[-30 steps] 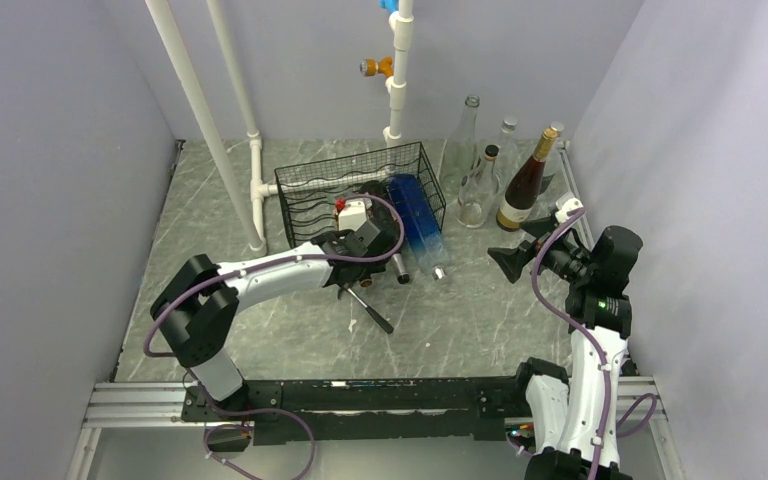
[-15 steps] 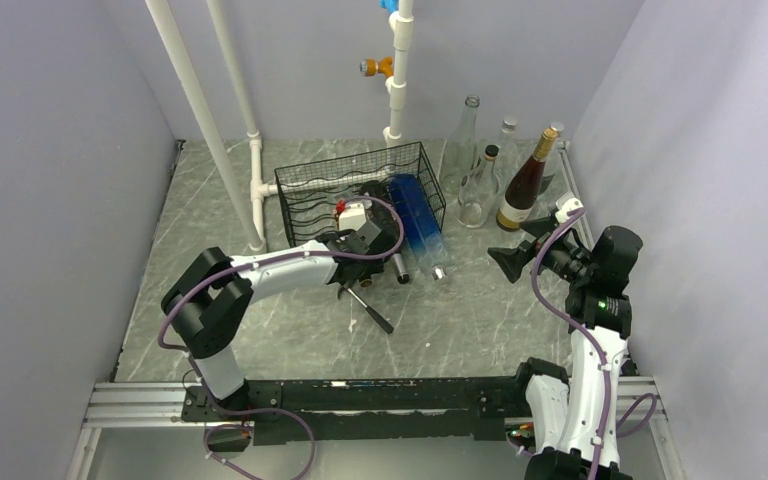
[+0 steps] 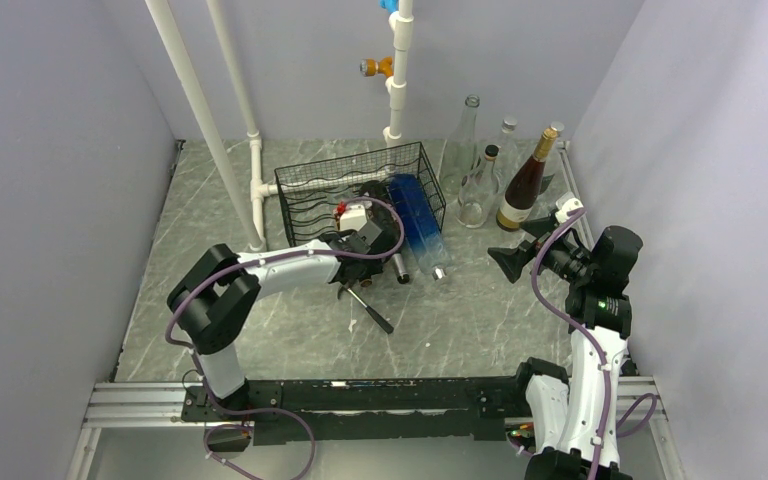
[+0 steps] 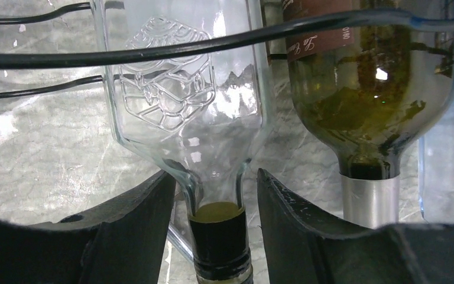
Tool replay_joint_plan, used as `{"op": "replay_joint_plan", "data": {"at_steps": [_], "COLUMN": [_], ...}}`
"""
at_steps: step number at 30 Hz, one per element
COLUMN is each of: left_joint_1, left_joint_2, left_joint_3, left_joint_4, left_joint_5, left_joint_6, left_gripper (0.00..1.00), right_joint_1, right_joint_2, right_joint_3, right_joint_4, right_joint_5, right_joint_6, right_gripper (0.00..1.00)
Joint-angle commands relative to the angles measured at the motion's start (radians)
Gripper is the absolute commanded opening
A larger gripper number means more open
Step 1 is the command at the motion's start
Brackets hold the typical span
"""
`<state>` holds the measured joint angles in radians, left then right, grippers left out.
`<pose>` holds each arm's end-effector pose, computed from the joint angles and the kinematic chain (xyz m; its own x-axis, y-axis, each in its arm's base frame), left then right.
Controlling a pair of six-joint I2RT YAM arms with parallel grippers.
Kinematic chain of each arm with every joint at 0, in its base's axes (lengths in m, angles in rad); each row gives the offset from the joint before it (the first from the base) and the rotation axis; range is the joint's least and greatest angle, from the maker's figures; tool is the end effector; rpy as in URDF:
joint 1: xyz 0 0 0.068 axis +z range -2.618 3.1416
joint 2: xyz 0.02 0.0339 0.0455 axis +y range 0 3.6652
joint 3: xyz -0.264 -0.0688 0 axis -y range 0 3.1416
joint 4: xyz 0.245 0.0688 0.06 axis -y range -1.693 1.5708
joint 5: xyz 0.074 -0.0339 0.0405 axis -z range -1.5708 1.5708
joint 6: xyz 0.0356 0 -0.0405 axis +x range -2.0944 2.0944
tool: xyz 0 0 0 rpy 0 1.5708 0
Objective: Take the wine bottle off the wine rack
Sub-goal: Pick up the wine bottle from the wine rack.
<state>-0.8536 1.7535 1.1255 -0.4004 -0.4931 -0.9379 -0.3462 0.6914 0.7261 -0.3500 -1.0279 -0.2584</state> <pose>0.2466 -0.2571 0.1875 -0.7388 -0.2335 -0.6322 -0.1562 0.9718 -0.1764 0.1488 -0.0213 0.3216 -0.1312 -0.0930 -0.9870 -0.6453 0.7638 0.0138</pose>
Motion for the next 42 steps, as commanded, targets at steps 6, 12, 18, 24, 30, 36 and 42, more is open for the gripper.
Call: {"op": "replay_joint_plan", "data": {"at_steps": [6, 12, 18, 24, 30, 36, 42], "left_joint_1": [0.009, 0.009, 0.009, 0.010, 0.009, 0.007, -0.003], "left_joint_2": [0.020, 0.014, -0.038, -0.114, -0.207, -0.294, -0.365], "left_joint_3": [0.005, 0.003, -0.026, -0.062, -0.115, -0.185, -0.241], "left_joint_4": [0.033, 0.030, 0.035, 0.042, 0.041, 0.076, 0.095], "left_joint_5": [0.011, 0.018, 0.023, 0.043, 0.055, 0.094, 0.130], "left_joint_6": [-0.019, -0.025, -0.035, -0.044, -0.070, -0.085, -0.081], "left_gripper": [0.55, 0.43, 0.14, 0.00, 0.00, 0.00, 0.00], "right_joint_1": [0.001, 0.000, 0.001, 0.001, 0.000, 0.000, 0.001], "right_joint_2": [-0.007, -0.007, -0.007, -0.004, -0.002, 0.000, 0.001], "right_joint_3": [0.001, 0.001, 0.002, 0.001, 0.002, 0.001, -0.001], "right_joint_4": [0.039, 0.037, 0.037, 0.036, 0.036, 0.034, 0.036], "right_joint_5": [-0.021, -0.021, -0.021, -0.021, -0.021, -0.020, -0.021], "right_joint_6": [-0.001, -0.001, -0.001, -0.002, -0.004, -0.005, -0.004], "right_gripper": [1.00, 1.00, 1.00, 1.00, 1.00, 1.00, 1.00]}}
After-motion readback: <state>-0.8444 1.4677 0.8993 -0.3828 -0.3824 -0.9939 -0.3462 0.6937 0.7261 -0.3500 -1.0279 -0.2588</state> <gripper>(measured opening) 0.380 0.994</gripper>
